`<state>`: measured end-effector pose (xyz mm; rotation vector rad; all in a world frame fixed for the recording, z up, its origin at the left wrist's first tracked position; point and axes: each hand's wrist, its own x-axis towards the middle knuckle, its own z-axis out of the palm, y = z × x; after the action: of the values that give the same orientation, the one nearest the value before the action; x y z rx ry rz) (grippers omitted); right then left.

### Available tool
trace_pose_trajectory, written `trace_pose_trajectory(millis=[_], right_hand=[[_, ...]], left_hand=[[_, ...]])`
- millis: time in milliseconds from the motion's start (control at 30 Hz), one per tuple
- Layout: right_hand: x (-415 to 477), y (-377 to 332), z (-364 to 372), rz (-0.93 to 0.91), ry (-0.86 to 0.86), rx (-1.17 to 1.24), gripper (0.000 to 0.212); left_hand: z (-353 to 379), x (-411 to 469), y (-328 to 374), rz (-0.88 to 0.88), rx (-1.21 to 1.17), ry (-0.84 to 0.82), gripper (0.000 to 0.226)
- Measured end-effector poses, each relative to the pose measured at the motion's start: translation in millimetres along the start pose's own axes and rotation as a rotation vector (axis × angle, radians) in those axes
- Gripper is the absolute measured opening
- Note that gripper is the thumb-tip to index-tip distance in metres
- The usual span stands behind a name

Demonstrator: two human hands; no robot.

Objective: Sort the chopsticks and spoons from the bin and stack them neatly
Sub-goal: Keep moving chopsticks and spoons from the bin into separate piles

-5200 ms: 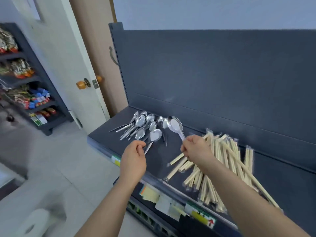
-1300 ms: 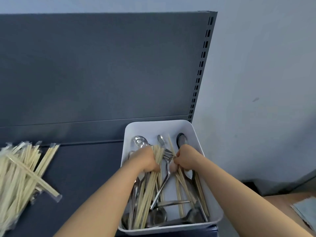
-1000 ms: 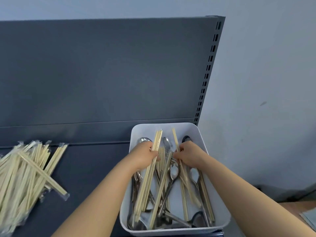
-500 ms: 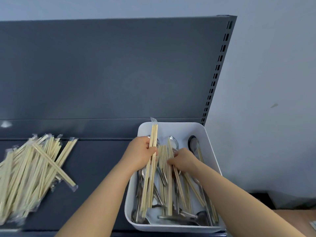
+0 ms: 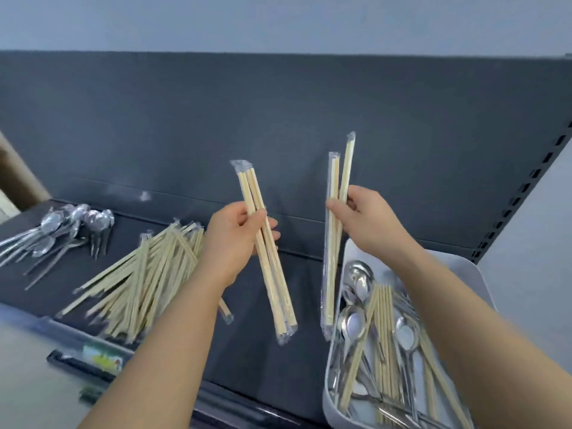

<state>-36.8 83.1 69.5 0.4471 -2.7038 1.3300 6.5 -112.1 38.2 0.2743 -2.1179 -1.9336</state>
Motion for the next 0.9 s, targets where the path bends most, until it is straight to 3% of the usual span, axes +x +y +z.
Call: trace_pose_trajectory(millis=[133, 233, 400, 633, 733, 900], right_hand=[[17.7, -39.6, 67.3, 0.006, -0.135, -0.001, 0.036], [27.1, -59.2, 128.3, 0.074, -0.228, -0.002, 0.037], [44.3, -71.7, 223.3, 0.173, -0.291, -0.091, 0.038], [57.0, -62.3, 298.0, 0.461, -0.198, -0.129, 0.030], [59.7, -60.0, 307.2, 0.505, -0.157, -0.165, 0.017], [55.4, -57.3, 312.6, 0.492, -0.159, -0.221, 0.024]], left_hand=[[-75.9, 20.0, -20.8, -0.027, 0.112, 0.090, 0.011], [-134.0, 38.7, -44.6, -0.039, 0.306, 0.126, 0.025], [-207.1, 81.7, -89.6, -0.105, 0.449, 0.162, 0.031], [-228.9, 112.2, -133.4, -0.190, 0.510, 0.058, 0.032], [-228.9, 121.0, -147.7, -0.163, 0.606, 0.026, 0.033], [-232.7, 124.1, -159.7, -0.118, 0.739, -0.060, 0.021]])
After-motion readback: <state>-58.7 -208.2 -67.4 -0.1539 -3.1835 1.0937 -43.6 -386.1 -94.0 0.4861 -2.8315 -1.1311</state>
